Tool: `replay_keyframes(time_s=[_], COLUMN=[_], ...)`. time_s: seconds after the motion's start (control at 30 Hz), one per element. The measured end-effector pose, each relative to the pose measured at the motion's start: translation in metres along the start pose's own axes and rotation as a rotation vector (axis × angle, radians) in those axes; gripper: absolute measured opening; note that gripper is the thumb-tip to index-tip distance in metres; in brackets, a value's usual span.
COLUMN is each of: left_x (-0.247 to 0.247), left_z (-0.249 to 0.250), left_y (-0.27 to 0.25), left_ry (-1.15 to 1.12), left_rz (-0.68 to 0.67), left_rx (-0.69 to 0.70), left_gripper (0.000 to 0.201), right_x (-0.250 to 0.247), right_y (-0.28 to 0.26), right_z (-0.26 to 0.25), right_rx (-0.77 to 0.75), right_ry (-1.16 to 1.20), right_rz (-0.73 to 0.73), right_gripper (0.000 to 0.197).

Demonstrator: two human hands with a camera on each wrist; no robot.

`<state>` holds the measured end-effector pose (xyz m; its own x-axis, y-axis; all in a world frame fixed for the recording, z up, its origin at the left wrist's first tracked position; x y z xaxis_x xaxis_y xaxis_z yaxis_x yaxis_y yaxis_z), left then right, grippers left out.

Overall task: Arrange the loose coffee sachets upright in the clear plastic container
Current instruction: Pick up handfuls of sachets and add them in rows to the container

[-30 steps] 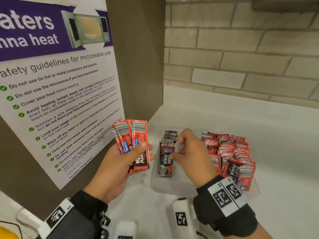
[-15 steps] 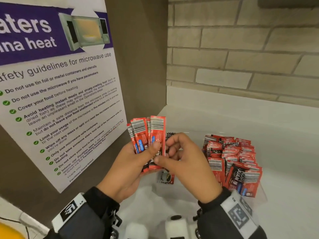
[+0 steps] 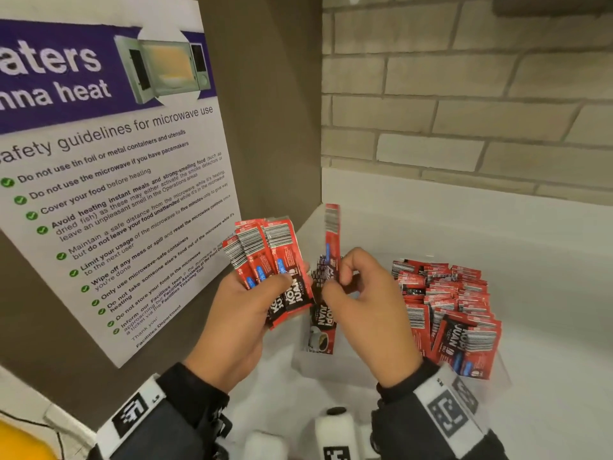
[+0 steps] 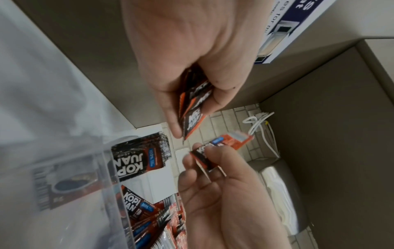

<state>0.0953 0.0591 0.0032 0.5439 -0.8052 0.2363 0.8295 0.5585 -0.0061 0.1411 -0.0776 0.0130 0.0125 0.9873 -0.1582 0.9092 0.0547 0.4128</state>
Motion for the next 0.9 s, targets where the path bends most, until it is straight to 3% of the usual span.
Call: replay_keyframes(time_s=[0.13, 0.3, 0.43, 0.6, 0.73, 0.83, 0.9], left_x=[0.003, 0.001, -0.003, -0.012, -0.01, -0.006, -0.002], left_z=[0.006, 0.012, 0.014, 0.009, 0.003, -0.007, -0.013], left_y=[-0.002, -0.002, 0.002, 0.009, 0.004, -0.001, -0.004], left_ry=[-0.095, -0.208, -0.201, -0.19, -0.111, -0.054, -0.027], left_rz=[-0.046, -0.096, -0.054, 0.029, -0.032, -0.058, -0.081], left_rx=[-0.012, -0.071, -0.047, -0.062, -0.053, -0.061, -0.068], left_gripper=[0.022, 0.03, 0.04, 0.034, 0.033, 0.035, 0.039], right_x=[0.007, 0.008, 0.006, -0.005, -0.02, -0.018, -0.019], right_y=[-0.005, -0.007, -0.006, 0.0, 0.013, 0.013, 0.013], right_z=[-0.005, -0.009, -0.012, -0.016, -0.008, 0.001, 0.004], right_rx=[-0.25, -0.261, -0.237, -0.09, 0.2, 0.421, 0.471], right_ry=[-0.293, -0.265, -0.243, -0.089, 0.353, 0.629, 0.692], right_rz=[-0.084, -0.179, -0.233, -0.299, -0.131, -0.02, 0.034], right_gripper=[0.027, 0.027, 0.026, 0.026, 0.048, 0.043, 0.037])
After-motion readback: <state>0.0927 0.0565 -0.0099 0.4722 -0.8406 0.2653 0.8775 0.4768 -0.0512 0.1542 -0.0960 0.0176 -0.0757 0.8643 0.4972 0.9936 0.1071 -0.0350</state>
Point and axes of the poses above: each hand's wrist, its own y-axis towards the middle knuckle, its own x-axis out of the palm, z = x × y, the point moved 5 cm from there along y, towards the middle knuckle, and after that the axes turned 12 degrees about z, right-handed, at the moved point
